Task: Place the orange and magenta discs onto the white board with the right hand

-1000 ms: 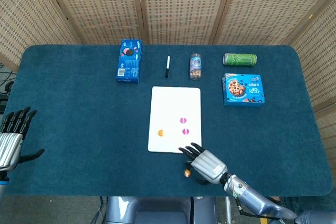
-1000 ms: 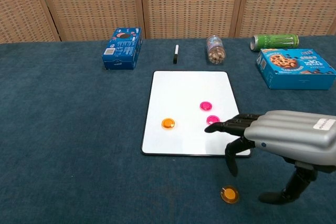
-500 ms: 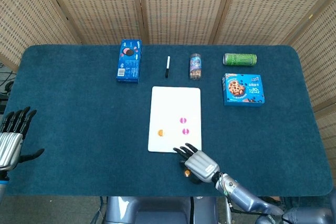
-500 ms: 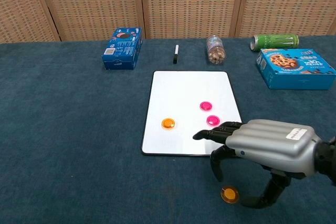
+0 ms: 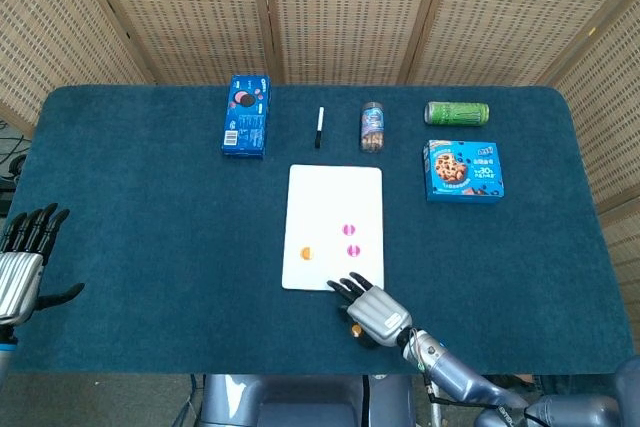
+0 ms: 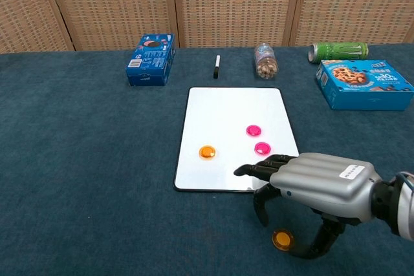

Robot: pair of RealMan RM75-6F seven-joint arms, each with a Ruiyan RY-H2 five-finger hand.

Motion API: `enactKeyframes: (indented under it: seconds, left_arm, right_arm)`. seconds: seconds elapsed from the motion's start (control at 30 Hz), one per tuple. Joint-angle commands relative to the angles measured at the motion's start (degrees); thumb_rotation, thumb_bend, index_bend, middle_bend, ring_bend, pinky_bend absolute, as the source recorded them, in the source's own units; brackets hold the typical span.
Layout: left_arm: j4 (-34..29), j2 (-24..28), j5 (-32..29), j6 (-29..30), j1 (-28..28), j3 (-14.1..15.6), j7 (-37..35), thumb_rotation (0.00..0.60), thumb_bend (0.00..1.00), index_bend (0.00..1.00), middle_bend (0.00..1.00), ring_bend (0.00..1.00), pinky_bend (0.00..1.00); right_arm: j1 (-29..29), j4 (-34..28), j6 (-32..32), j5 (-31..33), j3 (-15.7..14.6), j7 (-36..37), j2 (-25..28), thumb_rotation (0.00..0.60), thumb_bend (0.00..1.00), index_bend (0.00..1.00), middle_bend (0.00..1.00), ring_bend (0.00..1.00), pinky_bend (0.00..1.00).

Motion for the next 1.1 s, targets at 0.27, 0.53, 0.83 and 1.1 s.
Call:
enactKeyframes:
  seconds: [0.27, 0.53, 0.83, 1.1]
  left_arm:
    - [0.0, 0.1, 0.1, -0.1, 0.0, 0.0, -0.3, 0.600, 0.00, 0.00, 0.00, 0.00, 0.00]
    - [-0.1, 0.1, 0.0, -0.1, 0.0, 0.0, -0.3, 0.600, 0.00, 0.00, 0.00, 0.00, 0.00]
    - [-0.1, 0.1, -0.1, -0.4, -0.1, 0.0, -0.1, 0.600, 0.00, 0.00, 0.00, 0.00, 0.00]
    - [-0.1, 0.2, -0.1, -0.2, 0.0, 0.0, -0.4, 0.600, 0.00, 0.00, 0.00, 0.00, 0.00]
  right_arm:
    - [-0.6, 1.2, 0.2, 0.4, -0.1, 0.0, -0.6, 0.600, 0.31, 0.42, 0.00, 0.00, 0.01]
    - [-1.1, 2.4, 0.1, -0.4, -0.6, 0.7, -1.1, 0.600, 0.31, 0.42, 0.00, 0.00, 0.01]
    - [-1.4, 3.3, -0.2, -1.0, -0.6, 1.6, -1.7, 0.600, 0.31, 0.43, 0.00, 0.00, 0.01]
    - [-1.6, 4.5, -0.8, -0.8, -0.6, 2.0, -2.3, 0.600, 0.37, 0.48, 0.01, 0.00, 0.01]
